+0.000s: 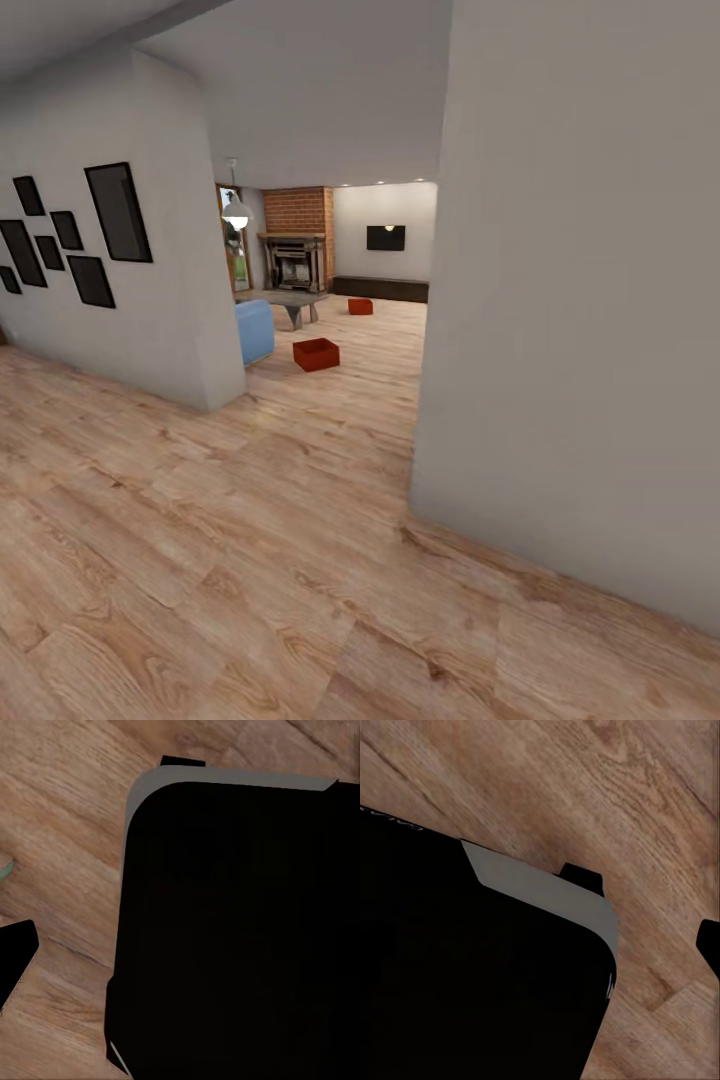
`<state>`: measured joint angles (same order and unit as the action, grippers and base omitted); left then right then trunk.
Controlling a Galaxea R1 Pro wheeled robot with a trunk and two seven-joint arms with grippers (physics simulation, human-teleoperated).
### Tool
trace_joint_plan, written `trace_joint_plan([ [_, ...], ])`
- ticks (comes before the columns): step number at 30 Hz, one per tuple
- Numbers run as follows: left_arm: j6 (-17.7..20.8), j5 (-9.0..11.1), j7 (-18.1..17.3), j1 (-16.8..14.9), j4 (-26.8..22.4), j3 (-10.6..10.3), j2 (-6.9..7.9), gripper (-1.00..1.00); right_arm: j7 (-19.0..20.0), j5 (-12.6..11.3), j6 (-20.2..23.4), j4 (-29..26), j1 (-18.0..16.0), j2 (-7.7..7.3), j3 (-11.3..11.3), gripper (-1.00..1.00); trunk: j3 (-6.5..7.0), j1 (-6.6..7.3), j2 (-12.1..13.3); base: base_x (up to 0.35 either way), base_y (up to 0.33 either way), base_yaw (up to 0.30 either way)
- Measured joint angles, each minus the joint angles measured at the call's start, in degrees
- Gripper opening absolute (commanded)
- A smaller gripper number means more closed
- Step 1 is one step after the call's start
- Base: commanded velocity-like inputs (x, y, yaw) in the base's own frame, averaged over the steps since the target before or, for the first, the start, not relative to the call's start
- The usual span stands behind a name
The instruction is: Move the two storage containers from the living room to the garage. In the garage, place one container on the floor and stack the other container on top of it (either order is fine).
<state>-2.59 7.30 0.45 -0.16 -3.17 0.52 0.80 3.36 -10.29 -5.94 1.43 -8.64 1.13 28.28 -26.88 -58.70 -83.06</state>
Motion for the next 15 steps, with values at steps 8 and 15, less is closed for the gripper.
trace_joint_plan([
  [8,0.0,0.02,0.02,0.0,0.0,0.0,0.0,1.0,-0.04,-0.06,-0.01,0.0,0.0,-0.09,0.0,1.0,0.0,0.0,0.0,0.32,0.0,0.001],
  [15,0.0,0.02,0.03,-0.01,0.0,0.0,0.0,1.0,-0.01,0.01,-0.03,0.0,0.0,0.05,-0.05,1.0,0.0,0.0,0.0,0.32,0.0,0.005],
])
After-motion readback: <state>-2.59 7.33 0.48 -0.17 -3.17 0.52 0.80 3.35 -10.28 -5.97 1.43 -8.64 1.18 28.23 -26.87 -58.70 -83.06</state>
